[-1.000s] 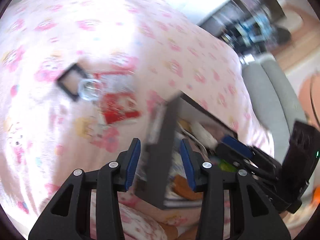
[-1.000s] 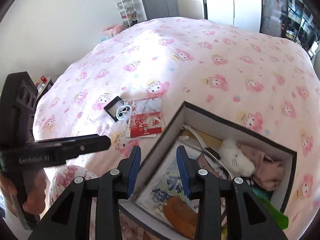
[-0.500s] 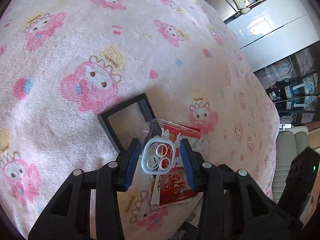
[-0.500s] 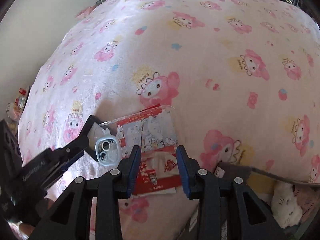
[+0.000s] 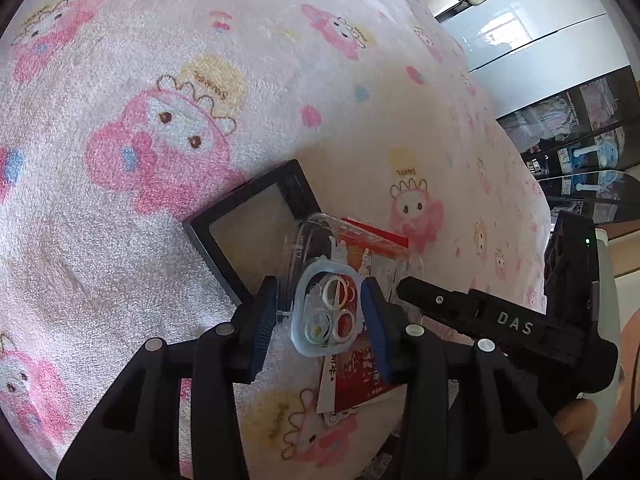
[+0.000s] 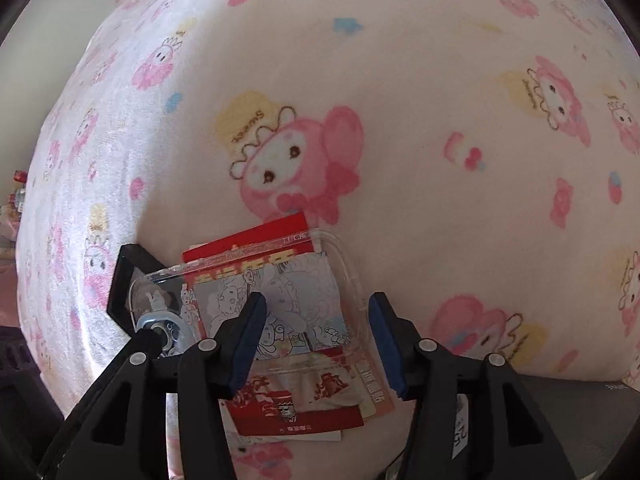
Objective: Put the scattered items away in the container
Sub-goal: 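Grasp the clear phone case by its blue lens ring with the left gripper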
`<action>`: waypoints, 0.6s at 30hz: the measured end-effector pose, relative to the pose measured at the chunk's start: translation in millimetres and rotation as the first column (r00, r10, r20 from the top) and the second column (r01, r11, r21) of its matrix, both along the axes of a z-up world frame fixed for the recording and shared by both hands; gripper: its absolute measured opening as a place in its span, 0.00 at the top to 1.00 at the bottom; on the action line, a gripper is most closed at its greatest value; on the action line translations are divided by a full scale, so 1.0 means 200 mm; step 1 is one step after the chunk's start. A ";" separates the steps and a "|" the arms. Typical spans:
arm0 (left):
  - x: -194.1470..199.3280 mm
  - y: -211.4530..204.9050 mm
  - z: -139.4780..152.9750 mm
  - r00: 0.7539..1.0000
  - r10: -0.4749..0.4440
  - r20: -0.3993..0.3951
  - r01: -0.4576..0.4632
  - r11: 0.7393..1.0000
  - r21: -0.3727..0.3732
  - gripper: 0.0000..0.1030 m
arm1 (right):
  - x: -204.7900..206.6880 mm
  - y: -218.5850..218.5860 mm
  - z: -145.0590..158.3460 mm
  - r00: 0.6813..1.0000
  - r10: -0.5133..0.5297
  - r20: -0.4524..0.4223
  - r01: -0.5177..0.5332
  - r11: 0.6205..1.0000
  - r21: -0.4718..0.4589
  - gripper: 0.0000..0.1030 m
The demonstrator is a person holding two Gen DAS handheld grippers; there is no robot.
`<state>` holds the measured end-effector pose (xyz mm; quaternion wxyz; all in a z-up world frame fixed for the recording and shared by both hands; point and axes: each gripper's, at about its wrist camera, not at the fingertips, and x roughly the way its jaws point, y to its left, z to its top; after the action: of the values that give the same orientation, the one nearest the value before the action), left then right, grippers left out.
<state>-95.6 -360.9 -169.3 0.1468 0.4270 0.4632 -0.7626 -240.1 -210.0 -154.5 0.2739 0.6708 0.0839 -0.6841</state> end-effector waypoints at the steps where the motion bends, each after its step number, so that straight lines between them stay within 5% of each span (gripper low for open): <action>1: 0.01 0.00 0.00 1.000 0.003 -0.001 -0.003 1.000 -0.002 0.59 | 0.01 0.01 0.00 0.999 0.002 0.032 0.000 0.999 -0.035 0.52; 5: 0.02 0.02 0.02 0.998 -0.026 -0.057 0.029 0.998 0.055 0.66 | 0.09 0.06 0.04 0.997 0.027 0.077 -0.015 0.989 -0.149 0.72; 8: 0.02 0.08 0.03 0.998 -0.059 -0.027 0.060 0.997 0.047 0.67 | 0.15 0.08 0.09 0.989 0.042 0.139 -0.004 0.964 -0.264 0.73; 13: 0.06 0.08 0.03 0.998 -0.013 0.067 0.012 1.000 0.020 0.63 | 0.19 0.08 0.17 0.999 0.033 0.031 -0.026 0.982 -0.185 0.72; 18: 0.21 -0.05 0.05 0.985 0.138 0.101 -0.133 0.990 -0.054 0.58 | 0.21 0.11 0.12 0.996 0.007 0.084 0.009 0.982 -0.189 0.72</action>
<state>-53.9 -371.2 -158.7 0.2322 0.4301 0.4650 -0.7382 -198.2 -188.9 -131.2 0.3394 0.6701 0.0068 -0.6601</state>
